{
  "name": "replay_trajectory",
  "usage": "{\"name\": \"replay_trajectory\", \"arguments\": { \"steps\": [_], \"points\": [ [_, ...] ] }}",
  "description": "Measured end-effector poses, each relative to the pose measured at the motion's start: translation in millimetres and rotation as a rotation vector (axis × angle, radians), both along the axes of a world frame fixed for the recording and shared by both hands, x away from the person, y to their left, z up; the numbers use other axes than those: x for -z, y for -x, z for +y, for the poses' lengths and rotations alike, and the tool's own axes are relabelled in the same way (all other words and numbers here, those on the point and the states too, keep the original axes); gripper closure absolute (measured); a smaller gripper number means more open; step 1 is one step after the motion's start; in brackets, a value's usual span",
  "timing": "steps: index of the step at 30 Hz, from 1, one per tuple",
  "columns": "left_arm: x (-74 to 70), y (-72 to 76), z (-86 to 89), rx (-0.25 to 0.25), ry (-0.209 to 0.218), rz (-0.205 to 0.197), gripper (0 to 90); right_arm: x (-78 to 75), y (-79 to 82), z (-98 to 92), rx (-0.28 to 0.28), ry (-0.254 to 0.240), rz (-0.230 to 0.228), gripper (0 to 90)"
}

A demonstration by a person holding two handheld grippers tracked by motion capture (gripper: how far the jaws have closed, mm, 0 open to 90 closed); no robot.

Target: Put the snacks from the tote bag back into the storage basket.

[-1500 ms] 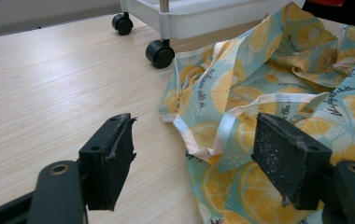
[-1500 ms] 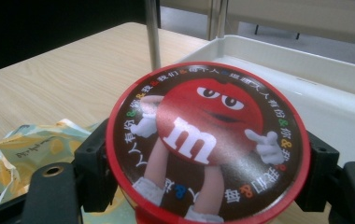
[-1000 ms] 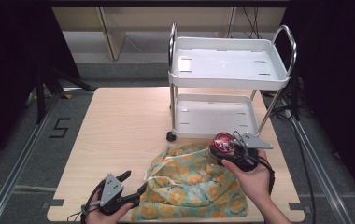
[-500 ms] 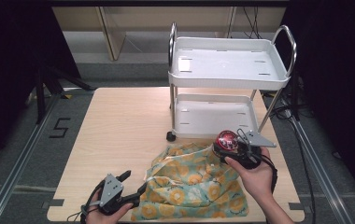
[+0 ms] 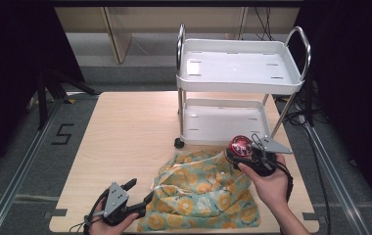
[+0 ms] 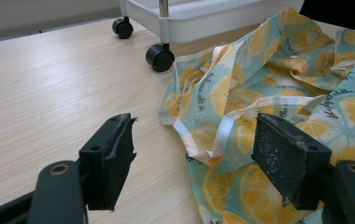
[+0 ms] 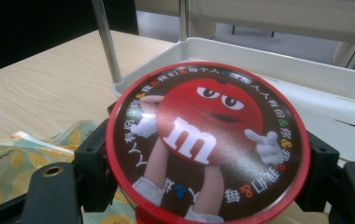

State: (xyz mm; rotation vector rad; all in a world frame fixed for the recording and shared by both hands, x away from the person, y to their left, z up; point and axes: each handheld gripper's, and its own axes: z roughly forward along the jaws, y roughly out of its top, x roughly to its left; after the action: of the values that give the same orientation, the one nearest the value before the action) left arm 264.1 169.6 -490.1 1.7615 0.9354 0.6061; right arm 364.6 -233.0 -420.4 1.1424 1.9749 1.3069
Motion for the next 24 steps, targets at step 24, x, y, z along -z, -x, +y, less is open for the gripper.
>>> {"name": "replay_trajectory", "arguments": {
  "steps": [24],
  "points": [
    [-0.1,-0.2,-1.3,0.005,-0.002,-0.001,28.5,-2.4,-6.4,-14.4,0.085,-0.031,-0.017,26.5]
  ]
}}
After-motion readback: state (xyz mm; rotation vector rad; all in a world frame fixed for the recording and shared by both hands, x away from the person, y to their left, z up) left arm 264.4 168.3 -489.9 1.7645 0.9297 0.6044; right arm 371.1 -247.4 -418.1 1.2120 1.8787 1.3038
